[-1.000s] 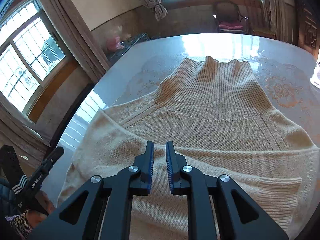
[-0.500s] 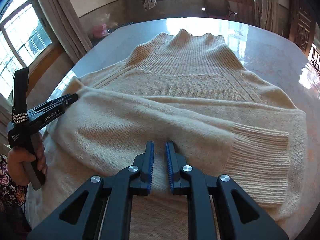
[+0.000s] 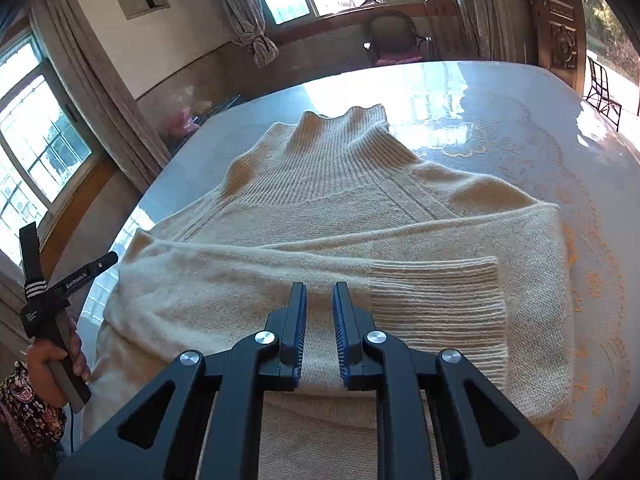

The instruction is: Fold clothes

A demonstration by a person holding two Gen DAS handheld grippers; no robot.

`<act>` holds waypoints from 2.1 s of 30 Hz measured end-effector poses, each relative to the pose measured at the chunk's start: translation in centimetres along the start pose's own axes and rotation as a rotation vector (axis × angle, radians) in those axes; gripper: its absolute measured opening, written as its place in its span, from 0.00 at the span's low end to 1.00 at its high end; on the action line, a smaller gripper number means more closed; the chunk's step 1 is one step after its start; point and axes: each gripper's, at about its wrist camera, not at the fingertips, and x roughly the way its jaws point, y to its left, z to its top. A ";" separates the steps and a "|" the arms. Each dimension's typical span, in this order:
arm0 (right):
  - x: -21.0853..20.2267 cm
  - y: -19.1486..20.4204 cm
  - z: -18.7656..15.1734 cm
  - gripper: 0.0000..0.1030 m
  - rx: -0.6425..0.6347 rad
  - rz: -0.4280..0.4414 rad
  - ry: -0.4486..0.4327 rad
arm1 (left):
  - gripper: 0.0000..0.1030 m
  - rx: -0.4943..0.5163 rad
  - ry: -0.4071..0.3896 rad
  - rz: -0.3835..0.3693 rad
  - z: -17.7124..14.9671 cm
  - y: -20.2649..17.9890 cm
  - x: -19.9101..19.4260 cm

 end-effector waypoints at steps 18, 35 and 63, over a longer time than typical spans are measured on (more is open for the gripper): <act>0.9 -3.6 2.4 0.17 0.060 -0.153 0.005 | 0.30 0.148 0.083 -0.012 -2.7 -3.5 2.3; -1.6 -7.6 -3.2 0.26 0.156 -0.069 0.033 | 0.31 0.127 0.087 -0.040 -2.6 -2.6 2.0; 0.1 -7.8 1.9 0.09 0.191 -0.010 -0.016 | 0.36 0.251 0.104 0.056 -4.6 -4.8 0.3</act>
